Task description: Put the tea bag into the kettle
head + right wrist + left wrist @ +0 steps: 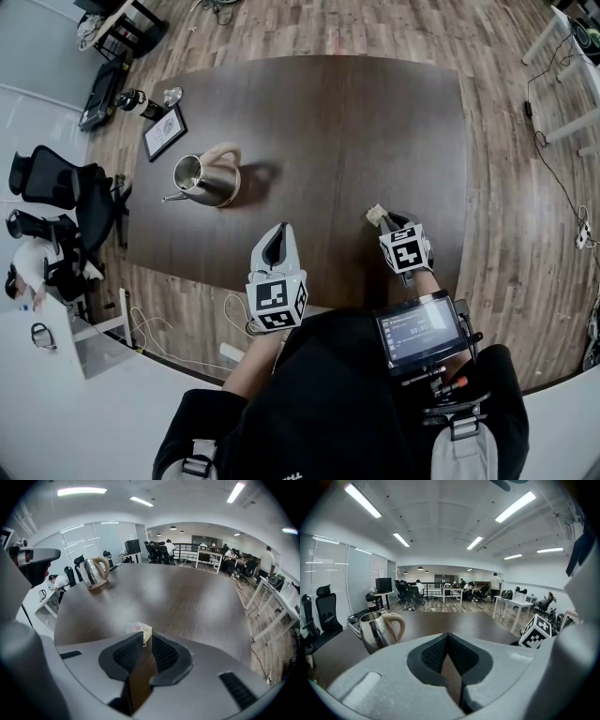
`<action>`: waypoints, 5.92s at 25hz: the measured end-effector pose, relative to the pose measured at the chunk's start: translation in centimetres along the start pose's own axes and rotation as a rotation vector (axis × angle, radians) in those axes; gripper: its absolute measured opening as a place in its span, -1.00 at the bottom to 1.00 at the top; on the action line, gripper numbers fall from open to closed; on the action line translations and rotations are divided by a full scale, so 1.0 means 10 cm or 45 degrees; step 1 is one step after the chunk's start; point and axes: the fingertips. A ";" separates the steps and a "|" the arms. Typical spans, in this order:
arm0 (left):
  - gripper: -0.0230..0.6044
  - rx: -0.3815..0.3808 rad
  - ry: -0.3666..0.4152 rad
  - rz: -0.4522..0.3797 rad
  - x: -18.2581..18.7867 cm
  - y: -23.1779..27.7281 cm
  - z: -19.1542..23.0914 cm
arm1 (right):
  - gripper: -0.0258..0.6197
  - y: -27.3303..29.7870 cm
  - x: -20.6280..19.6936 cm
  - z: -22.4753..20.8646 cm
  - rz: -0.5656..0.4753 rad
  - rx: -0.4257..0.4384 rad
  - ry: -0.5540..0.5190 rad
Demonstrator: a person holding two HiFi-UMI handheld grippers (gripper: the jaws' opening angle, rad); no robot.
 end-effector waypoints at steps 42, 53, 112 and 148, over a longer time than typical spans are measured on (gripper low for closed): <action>-0.91 0.112 -0.071 -0.120 -0.16 -0.82 0.07 | -0.89 -0.90 0.56 0.80 -0.295 0.110 -0.234; -0.91 0.325 -0.178 -0.183 -0.31 -1.38 0.56 | -0.89 -1.32 1.22 1.72 -0.530 0.325 -0.413; -0.91 0.357 -0.287 -0.264 -0.77 -2.72 3.10 | -0.89 -1.06 2.22 4.18 -0.678 0.203 -0.457; -0.91 0.034 -0.022 -0.143 0.66 -0.67 3.81 | -0.89 -0.10 3.84 3.32 -0.750 0.043 -0.139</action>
Point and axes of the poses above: the fingertips, and each gripper's own axes: y forward along the fingers, z to its left, x out of its top, and after that the axes turned 10 degrees about -y, right-handed
